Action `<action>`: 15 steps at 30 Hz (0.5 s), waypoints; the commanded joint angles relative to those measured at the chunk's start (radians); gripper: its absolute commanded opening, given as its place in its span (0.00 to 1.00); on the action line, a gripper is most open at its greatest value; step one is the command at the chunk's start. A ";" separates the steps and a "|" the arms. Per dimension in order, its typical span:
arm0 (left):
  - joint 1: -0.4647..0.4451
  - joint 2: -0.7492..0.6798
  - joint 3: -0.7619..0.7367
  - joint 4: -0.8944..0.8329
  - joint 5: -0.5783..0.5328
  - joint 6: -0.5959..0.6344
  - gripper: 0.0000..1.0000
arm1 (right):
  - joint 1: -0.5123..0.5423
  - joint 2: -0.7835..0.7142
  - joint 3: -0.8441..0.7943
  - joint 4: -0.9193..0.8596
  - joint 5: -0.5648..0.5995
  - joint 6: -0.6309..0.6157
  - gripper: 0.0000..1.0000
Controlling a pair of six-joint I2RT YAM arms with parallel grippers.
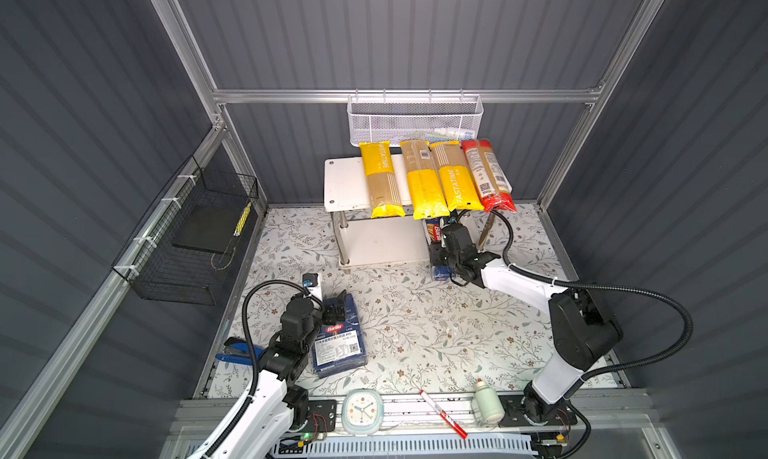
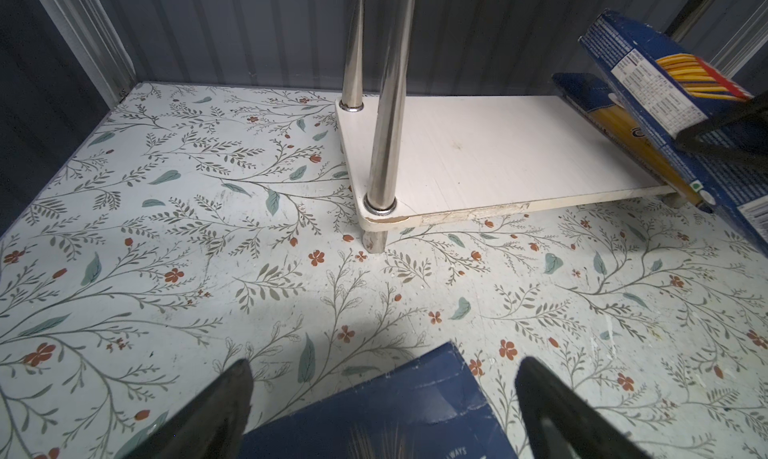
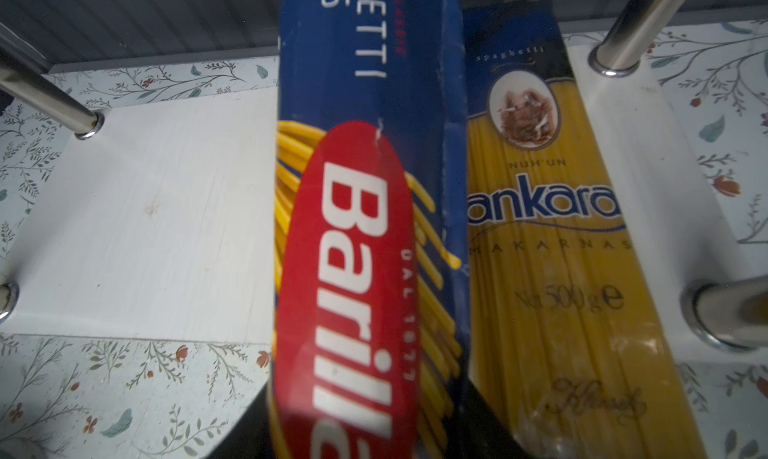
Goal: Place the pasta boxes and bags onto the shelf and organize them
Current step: 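Stand the Barilla box on the lower tier beside the Ankara bag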
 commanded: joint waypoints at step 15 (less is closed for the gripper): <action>0.000 -0.026 -0.006 -0.012 -0.017 -0.001 0.99 | -0.035 0.104 0.114 0.232 0.020 0.025 0.51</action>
